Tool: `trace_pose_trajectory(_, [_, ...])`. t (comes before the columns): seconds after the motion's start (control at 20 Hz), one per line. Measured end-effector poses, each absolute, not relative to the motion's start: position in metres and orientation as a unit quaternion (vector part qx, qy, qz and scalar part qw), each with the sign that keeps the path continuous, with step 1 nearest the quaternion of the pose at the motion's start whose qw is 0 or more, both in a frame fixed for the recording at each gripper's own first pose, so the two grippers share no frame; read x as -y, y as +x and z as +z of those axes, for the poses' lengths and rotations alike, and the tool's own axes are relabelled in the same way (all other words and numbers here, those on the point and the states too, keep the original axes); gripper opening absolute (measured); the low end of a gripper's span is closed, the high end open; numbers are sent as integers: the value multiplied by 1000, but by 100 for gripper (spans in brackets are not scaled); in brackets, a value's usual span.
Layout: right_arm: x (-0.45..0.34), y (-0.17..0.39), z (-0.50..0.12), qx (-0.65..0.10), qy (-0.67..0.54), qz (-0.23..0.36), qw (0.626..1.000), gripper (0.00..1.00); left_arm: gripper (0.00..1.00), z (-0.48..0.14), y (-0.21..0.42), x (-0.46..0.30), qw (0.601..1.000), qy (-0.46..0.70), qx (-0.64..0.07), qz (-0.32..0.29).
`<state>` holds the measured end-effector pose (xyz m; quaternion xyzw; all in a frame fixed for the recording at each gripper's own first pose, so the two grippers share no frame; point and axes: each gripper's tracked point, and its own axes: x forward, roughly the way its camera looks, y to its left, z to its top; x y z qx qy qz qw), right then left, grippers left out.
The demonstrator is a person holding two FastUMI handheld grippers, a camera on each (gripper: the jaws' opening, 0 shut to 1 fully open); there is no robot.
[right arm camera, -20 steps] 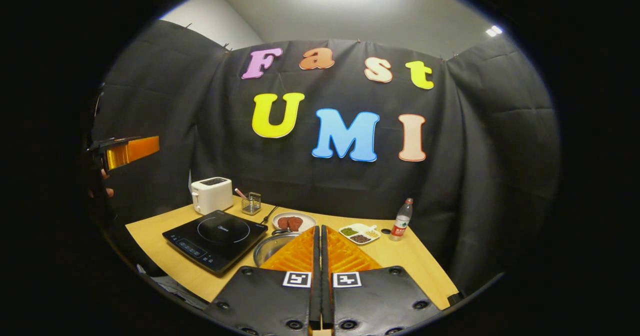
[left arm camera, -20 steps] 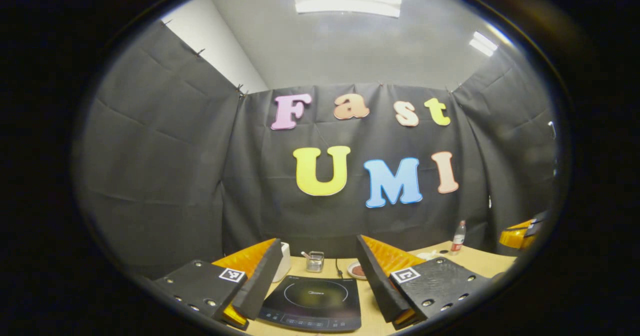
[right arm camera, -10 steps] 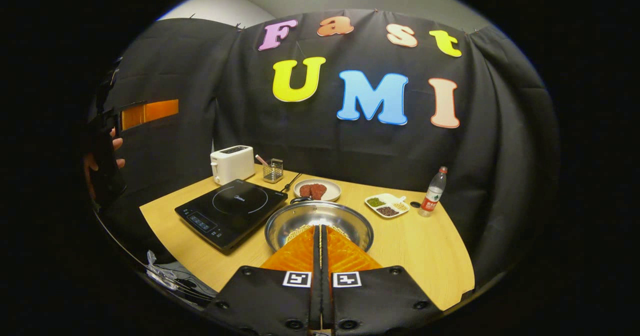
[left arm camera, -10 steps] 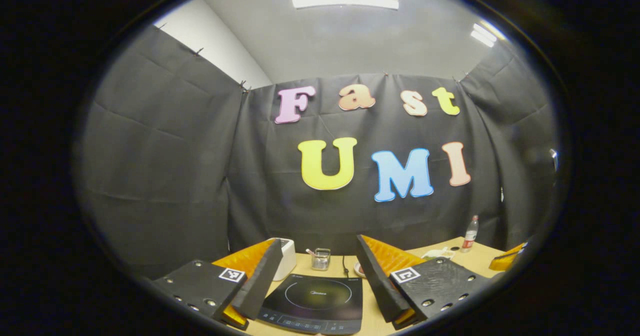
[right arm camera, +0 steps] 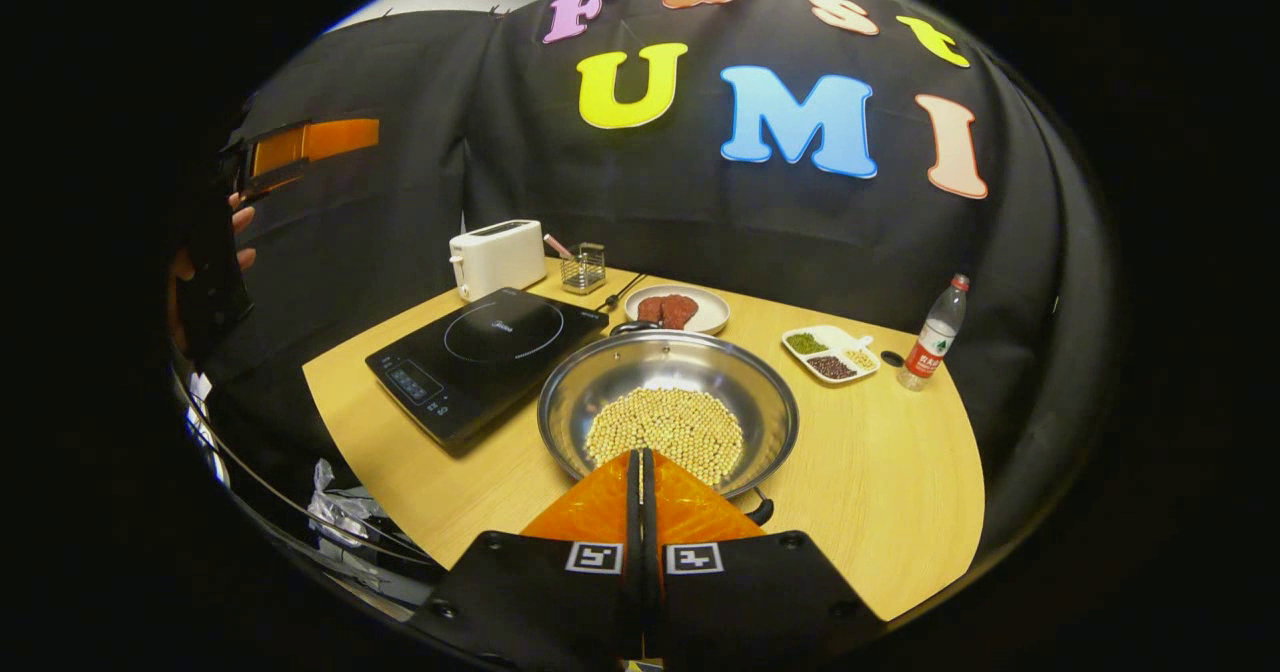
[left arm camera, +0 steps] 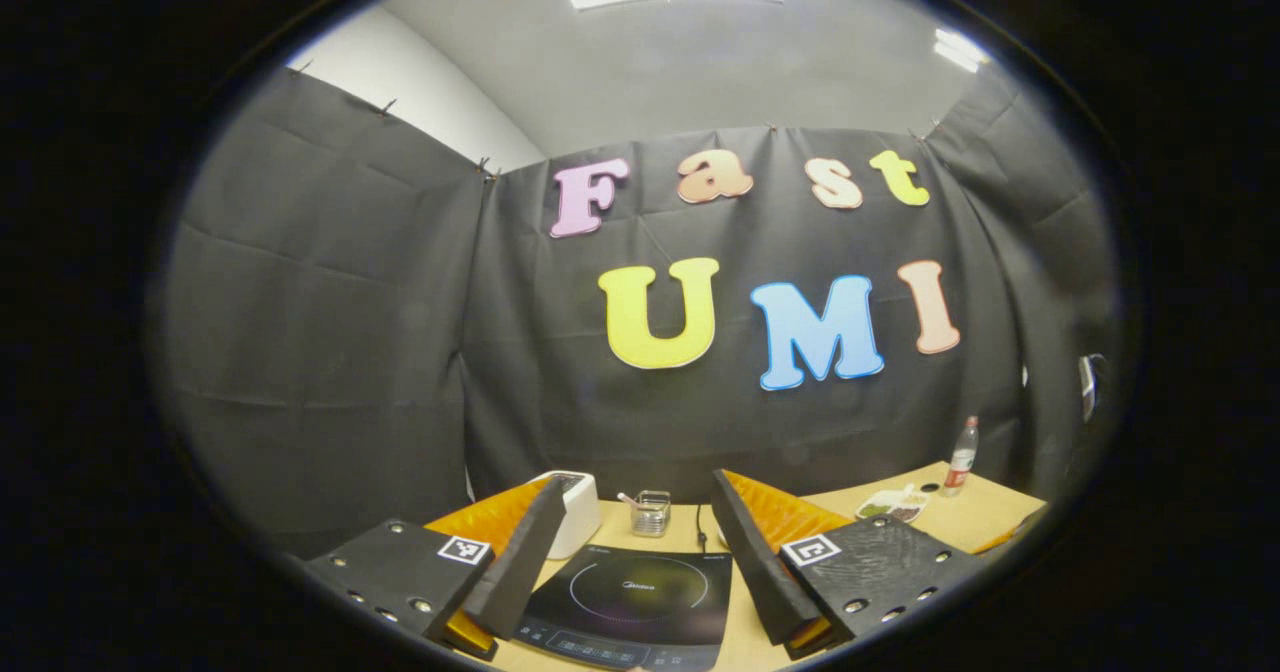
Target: First push the handle of the pot to place it horizontally, then grasp the pot with both hands and set it on the induction cooktop.
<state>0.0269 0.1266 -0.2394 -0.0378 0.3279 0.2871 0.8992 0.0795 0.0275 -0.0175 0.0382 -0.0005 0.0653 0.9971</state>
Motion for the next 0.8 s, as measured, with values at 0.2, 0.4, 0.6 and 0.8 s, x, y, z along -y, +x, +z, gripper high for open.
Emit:
trace_pose_trajectory(0.2, [-124,21,-276,-380,-55,303,872,2,90,-23,83,-28,996,44,-5,78])
trace_pose_trajectory(0.4, [-126,15,-305,-418,-67,320,847,0,87,-27,82,-33,994,48,-13,95])
trace_pose_trajectory(0.6, [-124,12,-327,-452,-82,327,826,2,87,-29,83,-35,992,56,-16,108])
trace_pose_trajectory(0.8, [-118,17,-339,-469,-96,327,815,0,87,-30,83,-34,991,60,-19,116])
